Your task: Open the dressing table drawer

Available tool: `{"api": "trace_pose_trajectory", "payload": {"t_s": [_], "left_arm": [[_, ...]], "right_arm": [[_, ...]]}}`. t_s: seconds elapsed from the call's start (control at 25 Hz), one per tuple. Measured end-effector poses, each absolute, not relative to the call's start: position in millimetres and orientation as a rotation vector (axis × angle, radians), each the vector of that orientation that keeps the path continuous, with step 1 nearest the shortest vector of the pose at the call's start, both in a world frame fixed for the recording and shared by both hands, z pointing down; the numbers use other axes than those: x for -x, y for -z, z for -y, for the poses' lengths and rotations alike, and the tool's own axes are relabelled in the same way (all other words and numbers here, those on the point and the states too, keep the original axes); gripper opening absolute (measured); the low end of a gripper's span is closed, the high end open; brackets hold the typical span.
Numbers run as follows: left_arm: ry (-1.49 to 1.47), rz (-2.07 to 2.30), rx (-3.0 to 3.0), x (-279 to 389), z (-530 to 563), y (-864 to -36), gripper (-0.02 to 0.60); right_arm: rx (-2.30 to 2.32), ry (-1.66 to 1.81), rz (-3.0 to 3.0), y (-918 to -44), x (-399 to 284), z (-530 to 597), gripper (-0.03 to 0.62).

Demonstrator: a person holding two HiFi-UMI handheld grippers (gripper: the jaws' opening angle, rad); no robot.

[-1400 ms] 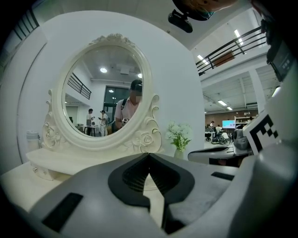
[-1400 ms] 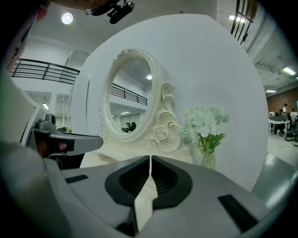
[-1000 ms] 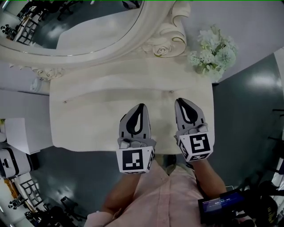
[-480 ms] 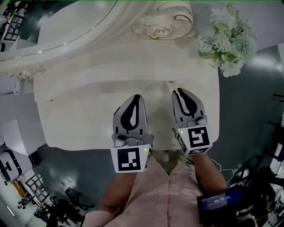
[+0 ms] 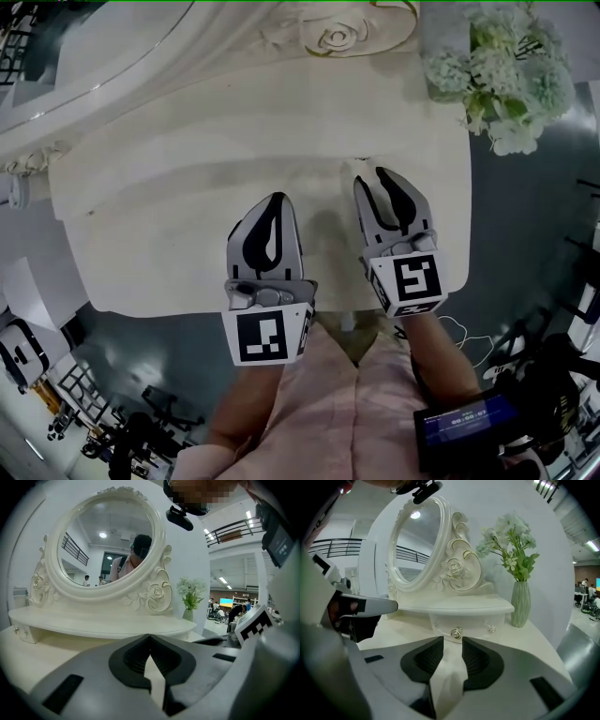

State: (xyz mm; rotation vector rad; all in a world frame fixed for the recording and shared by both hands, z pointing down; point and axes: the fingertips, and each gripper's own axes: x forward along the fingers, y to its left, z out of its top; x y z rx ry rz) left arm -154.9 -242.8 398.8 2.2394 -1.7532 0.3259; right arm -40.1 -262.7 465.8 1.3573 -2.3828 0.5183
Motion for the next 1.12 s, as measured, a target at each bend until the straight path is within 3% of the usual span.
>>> {"api": "trace_pose_trajectory", "payload": {"t_s": [1.12], "left_arm": [[-0.334, 1.722, -2.198, 167, 247, -412, 0.021]], "right_arm": [[-1.422, -0.499, 2.282, -477, 47, 292, 0.118]]}}
